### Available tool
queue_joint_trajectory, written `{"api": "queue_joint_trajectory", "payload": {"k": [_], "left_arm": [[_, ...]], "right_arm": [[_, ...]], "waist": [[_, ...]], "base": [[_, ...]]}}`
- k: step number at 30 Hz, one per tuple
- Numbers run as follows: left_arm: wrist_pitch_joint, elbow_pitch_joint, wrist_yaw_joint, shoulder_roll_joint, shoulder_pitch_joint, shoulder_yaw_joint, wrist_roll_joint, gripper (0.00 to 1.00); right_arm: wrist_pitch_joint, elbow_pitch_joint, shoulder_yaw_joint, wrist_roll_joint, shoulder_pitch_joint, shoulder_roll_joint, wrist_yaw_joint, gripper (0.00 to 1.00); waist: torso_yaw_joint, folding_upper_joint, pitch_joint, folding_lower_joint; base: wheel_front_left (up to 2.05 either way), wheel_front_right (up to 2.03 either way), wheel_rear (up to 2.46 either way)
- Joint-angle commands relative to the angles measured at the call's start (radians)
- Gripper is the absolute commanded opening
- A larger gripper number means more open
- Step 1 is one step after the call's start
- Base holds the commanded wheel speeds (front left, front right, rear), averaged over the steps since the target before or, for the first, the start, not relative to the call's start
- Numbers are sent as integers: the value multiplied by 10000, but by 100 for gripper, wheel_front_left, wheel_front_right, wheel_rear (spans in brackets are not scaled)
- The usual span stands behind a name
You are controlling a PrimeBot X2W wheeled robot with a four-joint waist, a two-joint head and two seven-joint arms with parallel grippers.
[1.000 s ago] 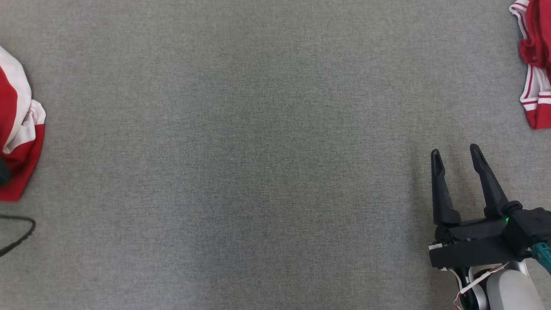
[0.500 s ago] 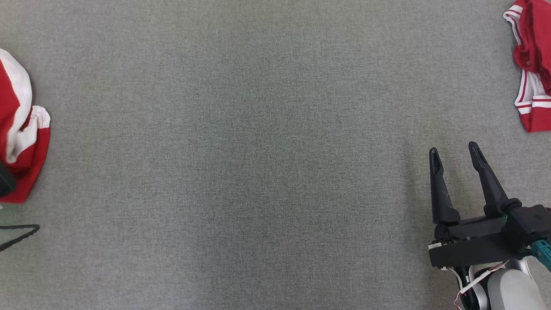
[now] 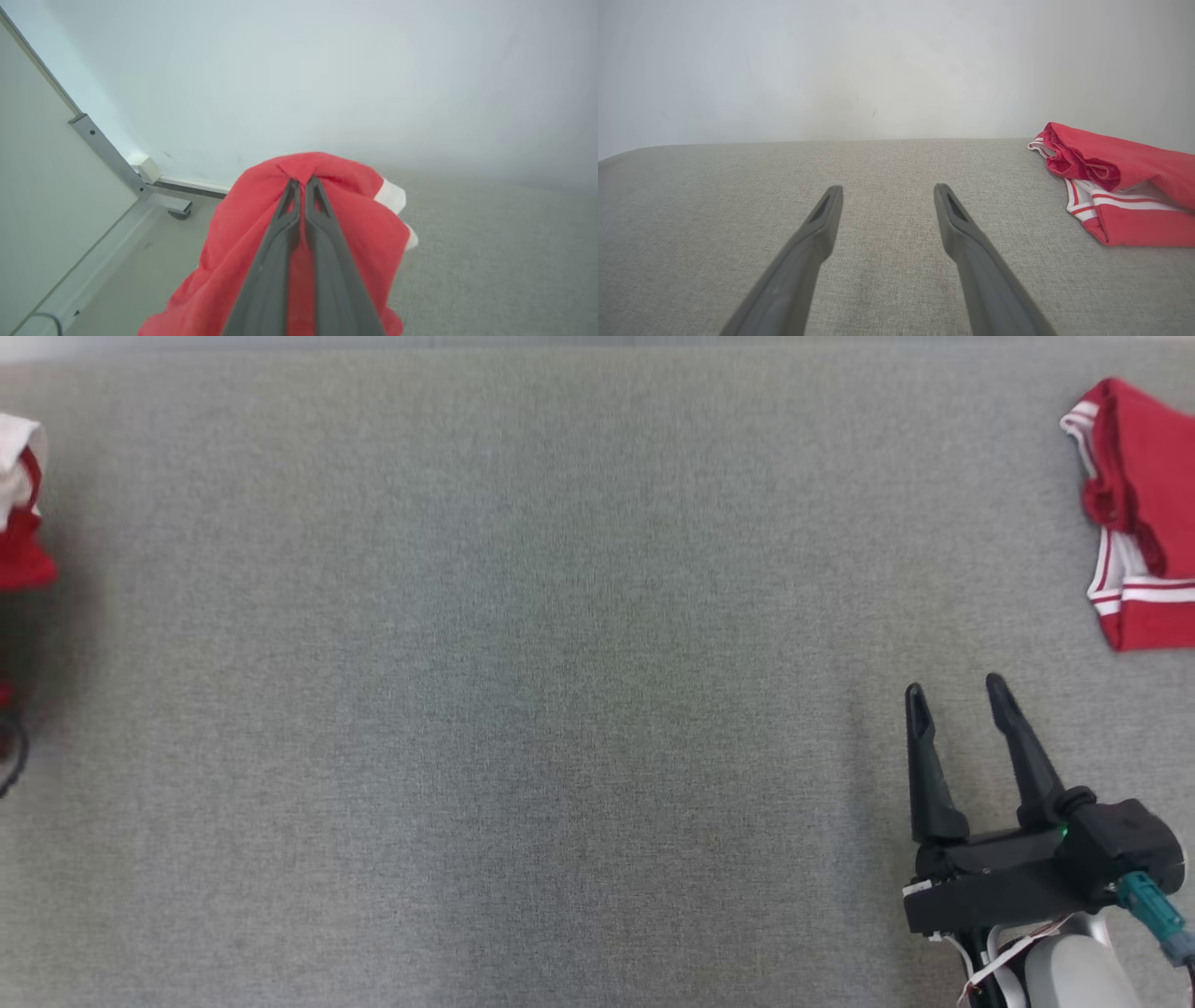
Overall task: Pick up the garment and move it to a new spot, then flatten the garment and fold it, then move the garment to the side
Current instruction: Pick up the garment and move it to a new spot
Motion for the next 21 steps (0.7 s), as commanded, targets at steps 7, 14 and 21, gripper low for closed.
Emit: {"api": "queue_joint_trajectory", "payload": {"k": [7, 14, 21], "left_arm": [[-627, -1561, -64, -194, -791, -852, 90, 0], [-340, -3421, -60, -599, -1132, -1700, -12, 0], [446, -5657, -60, -1754, -972, -2690, -521, 0]], "right_arm": [[-527, 956, 107, 270, 150, 340, -27, 100], [-768, 1615, 256, 422, 154, 577, -27, 100], [-865, 2235, 382, 629, 4, 812, -27, 100]], "waist": [[-329, 0, -1004, 0], [-873, 0, -1350, 0], [-1846, 0, -1594, 0]], "base": [[0, 0, 0], [0, 0, 0], [0, 0, 0]]}}
